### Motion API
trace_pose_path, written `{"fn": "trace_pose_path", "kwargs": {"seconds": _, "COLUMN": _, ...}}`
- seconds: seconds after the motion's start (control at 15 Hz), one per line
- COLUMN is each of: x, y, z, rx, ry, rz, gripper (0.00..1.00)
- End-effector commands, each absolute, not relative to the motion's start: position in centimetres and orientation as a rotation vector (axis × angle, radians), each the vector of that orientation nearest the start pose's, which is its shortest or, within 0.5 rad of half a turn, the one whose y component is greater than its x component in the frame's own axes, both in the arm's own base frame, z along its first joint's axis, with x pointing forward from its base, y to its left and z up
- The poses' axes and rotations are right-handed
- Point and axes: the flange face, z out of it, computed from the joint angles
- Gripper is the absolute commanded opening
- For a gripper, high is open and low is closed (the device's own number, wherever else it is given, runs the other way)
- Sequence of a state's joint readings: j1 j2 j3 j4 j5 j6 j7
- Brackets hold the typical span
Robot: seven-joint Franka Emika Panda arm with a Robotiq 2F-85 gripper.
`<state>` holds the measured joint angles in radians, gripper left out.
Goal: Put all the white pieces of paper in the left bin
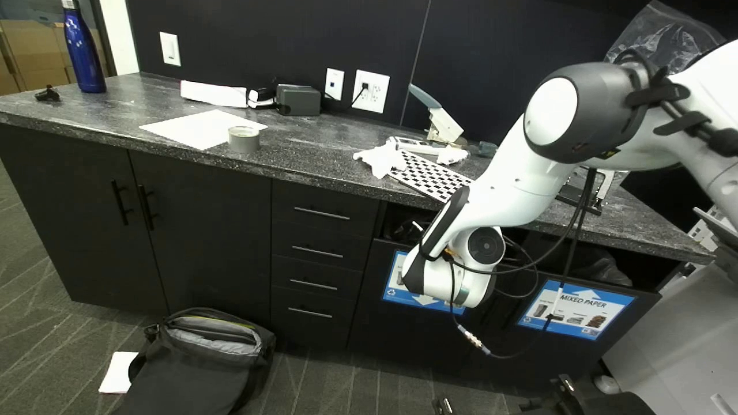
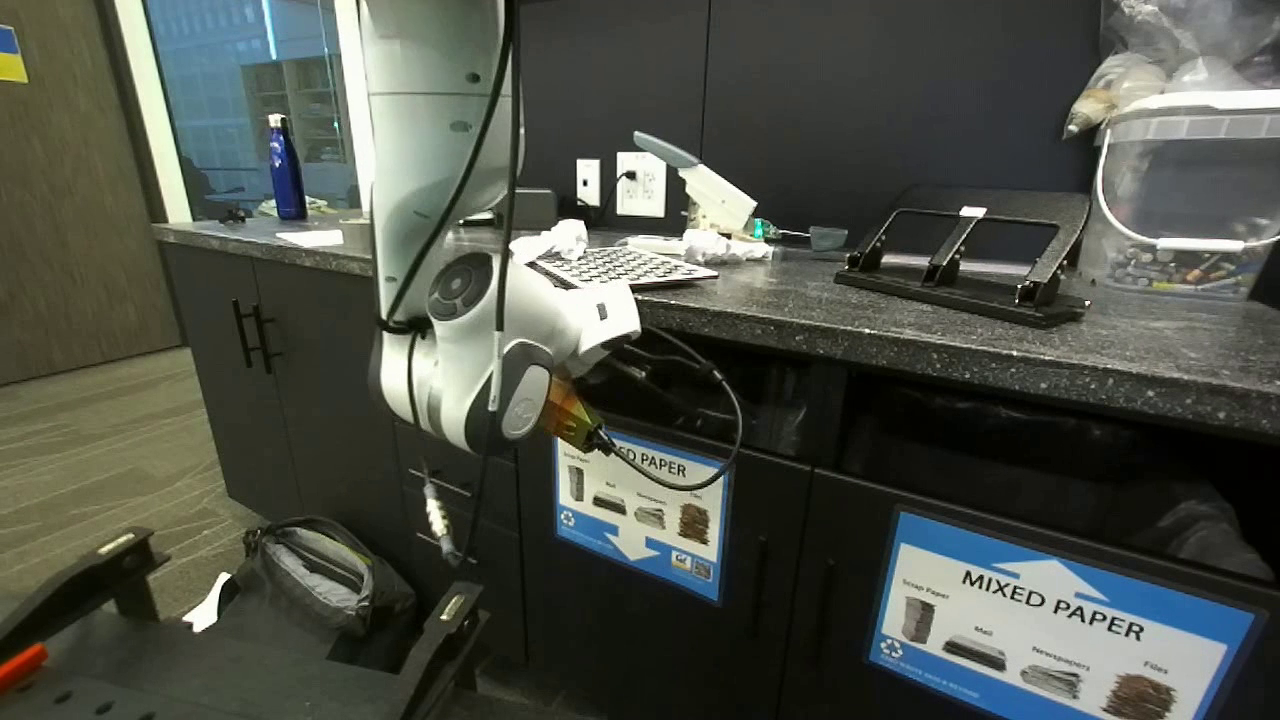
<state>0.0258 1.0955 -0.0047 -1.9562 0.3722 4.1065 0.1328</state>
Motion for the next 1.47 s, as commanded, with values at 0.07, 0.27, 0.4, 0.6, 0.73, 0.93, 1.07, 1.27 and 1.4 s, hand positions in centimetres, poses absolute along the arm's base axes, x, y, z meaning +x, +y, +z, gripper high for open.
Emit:
{"fn": "trace_pose_path", "kwargs": {"seconds": 0.07, "x": 51.4, "y": -0.9, "z": 10.6, "rx": -2.805, "ry": 0.619, "rz": -1.478, "gripper": 1.00}}
{"fn": "trace_pose_path", "kwargs": {"seconds": 0.27, "x": 48.6, "y": 0.2, "z": 12.8, "rx": -2.922, "ry": 0.550, "rz": -1.248, "gripper": 1.00}}
{"fn": "trace_pose_path", "kwargs": {"seconds": 0.4, "x": 47.2, "y": 0.3, "z": 14.0, "rx": -2.973, "ry": 0.537, "rz": -1.080, "gripper": 1.00}}
{"fn": "trace_pose_path", "kwargs": {"seconds": 0.6, "x": 45.6, "y": 0.1, "z": 16.3, "rx": -3.046, "ry": 0.498, "rz": -0.810, "gripper": 1.00}}
{"fn": "trace_pose_path", "kwargs": {"seconds": 0.73, "x": 45.0, "y": -0.3, "z": 18.0, "rx": -3.067, "ry": 0.491, "rz": -0.664, "gripper": 1.00}}
{"fn": "trace_pose_path", "kwargs": {"seconds": 0.93, "x": 46.0, "y": -2.2, "z": 20.1, "rx": -3.070, "ry": 0.460, "rz": -0.529, "gripper": 1.00}}
{"fn": "trace_pose_path", "kwargs": {"seconds": 1.07, "x": 47.5, "y": -3.4, "z": 21.6, "rx": -3.089, "ry": 0.454, "rz": -0.517, "gripper": 1.00}}
{"fn": "trace_pose_path", "kwargs": {"seconds": 1.27, "x": 51.2, "y": -4.2, "z": 26.2, "rx": -3.075, "ry": 0.468, "rz": -0.628, "gripper": 1.00}}
{"fn": "trace_pose_path", "kwargs": {"seconds": 1.4, "x": 53.8, "y": -4.1, "z": 29.6, "rx": -3.062, "ry": 0.447, "rz": -0.730, "gripper": 1.00}}
